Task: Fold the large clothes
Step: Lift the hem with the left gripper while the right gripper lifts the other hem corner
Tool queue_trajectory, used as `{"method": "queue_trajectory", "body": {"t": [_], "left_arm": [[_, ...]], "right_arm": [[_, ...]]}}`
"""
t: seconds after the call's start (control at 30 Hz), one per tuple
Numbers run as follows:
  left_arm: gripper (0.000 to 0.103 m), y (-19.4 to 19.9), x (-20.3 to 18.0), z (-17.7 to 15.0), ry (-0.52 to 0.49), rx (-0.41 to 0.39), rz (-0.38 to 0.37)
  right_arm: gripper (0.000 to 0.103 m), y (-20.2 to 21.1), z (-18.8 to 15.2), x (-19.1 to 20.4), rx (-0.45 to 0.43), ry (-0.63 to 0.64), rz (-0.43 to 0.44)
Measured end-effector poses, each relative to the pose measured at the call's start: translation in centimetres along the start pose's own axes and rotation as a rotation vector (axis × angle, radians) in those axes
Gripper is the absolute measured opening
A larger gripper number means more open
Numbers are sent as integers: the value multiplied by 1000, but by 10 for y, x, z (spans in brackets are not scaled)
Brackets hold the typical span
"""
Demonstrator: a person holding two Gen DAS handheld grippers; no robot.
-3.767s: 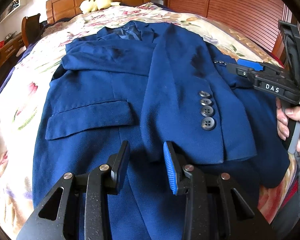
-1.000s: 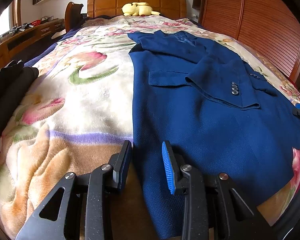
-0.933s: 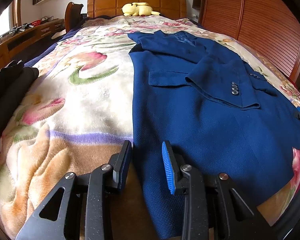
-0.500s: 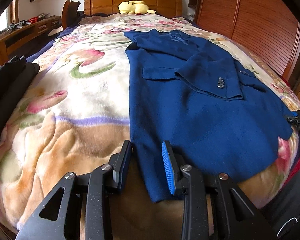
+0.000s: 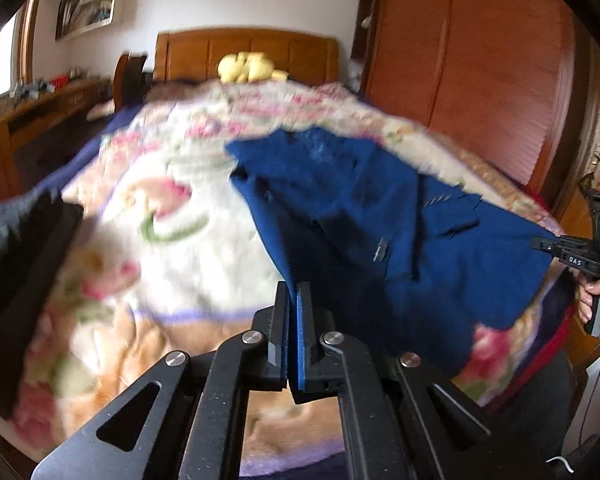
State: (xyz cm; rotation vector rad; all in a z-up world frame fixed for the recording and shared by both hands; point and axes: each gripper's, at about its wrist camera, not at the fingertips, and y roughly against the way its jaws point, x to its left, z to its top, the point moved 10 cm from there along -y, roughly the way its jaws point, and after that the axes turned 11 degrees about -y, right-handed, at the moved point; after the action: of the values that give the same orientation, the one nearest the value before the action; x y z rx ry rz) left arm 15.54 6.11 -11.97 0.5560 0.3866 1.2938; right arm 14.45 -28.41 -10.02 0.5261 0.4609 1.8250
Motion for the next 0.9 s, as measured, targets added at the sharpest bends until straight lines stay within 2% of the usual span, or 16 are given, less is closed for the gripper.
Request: {"method": "queue_trajectory", "body": {"t": [0.27,0.63,0.77,0.9], "left_arm": [[3,73,-29,52,-55,-148,-18],[3,160,-54,113,-112,-337,-49],[3,179,-51,129,-121,-392,-31],[3,170,-39,132,-103,-392,-16]], "right_arm": [[7,94,24,5,-161,-5,40],[7,218,16,5,-350,5,69],[7,263,20,8,-416,30,92],[7,287,18,10,-457,53,100]]}}
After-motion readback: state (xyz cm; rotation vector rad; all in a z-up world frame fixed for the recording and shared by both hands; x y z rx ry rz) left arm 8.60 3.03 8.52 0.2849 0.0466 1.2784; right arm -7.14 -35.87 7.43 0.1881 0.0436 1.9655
